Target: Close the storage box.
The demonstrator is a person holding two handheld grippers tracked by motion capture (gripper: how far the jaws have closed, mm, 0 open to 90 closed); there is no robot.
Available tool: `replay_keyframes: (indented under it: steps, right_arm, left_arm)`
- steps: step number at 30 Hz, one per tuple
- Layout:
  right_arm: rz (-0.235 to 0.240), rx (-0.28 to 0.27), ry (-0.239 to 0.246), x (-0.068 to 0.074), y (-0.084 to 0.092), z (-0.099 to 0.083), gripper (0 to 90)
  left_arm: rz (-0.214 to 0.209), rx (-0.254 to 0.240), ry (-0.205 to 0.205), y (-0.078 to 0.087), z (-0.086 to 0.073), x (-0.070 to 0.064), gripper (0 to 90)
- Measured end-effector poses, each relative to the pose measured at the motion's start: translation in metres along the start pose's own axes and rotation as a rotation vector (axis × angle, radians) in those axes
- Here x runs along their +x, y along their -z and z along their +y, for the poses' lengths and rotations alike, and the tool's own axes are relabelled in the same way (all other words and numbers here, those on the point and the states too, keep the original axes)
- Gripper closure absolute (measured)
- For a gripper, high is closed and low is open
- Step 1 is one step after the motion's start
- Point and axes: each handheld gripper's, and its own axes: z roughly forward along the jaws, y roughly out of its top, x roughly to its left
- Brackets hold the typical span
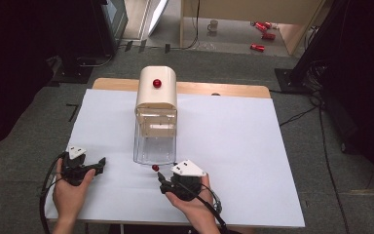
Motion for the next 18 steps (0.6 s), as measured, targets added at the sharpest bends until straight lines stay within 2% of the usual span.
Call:
replay_keyframes:
  steps: [7, 12, 18]
  right_arm:
    - [0.028, -0.001, -0.001, 0.008, -0.007, 0.002, 53.2]
    - [0.028, -0.001, -0.008, 0.013, -0.013, 0.002, 58.5]
    - [0.035, -0.004, -0.045, 0.016, -0.02, 0.002, 67.8]
  left_arm:
    - [0.0, 0.0, 0.0, 0.0, 0.0, 0.0, 15.1]
    - [0.0, 0.0, 0.0, 0.0, 0.0, 0.0, 15.1]
    - [0.0, 0.0, 0.0, 0.0, 0.0, 0.0, 15.1]
